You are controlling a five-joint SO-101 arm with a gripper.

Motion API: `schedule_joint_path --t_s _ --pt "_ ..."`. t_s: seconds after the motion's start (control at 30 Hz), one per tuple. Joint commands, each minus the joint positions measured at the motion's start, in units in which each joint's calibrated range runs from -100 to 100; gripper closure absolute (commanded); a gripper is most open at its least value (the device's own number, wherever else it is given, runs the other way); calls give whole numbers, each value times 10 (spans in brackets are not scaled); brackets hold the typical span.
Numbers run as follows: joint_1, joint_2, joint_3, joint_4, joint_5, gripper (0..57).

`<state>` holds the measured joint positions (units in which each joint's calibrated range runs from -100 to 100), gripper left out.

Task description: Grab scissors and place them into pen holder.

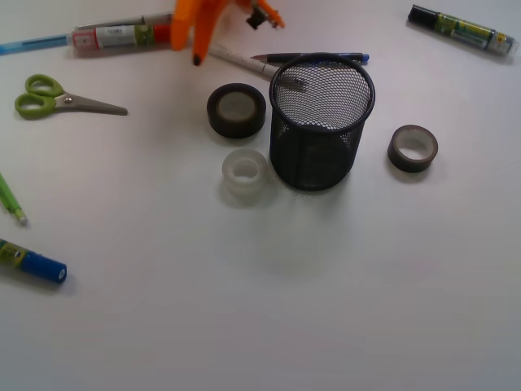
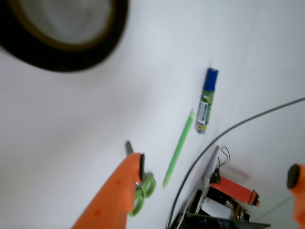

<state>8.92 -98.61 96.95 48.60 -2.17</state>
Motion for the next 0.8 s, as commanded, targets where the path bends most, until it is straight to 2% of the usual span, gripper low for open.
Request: schedule_joint_path --t_s 0.0,0.1,0.2,0.4,0.63,0.77 --pt "100 1 -130 -19 40 242" --pt "173 39 -215 -24 58 243" --pt "207 154 -286 -50 75 269" --pt "232 521 -533 -40 102 284" --pt "285 974 -893 119 144 285" --pt "306 1148 -1062 219 162 285"
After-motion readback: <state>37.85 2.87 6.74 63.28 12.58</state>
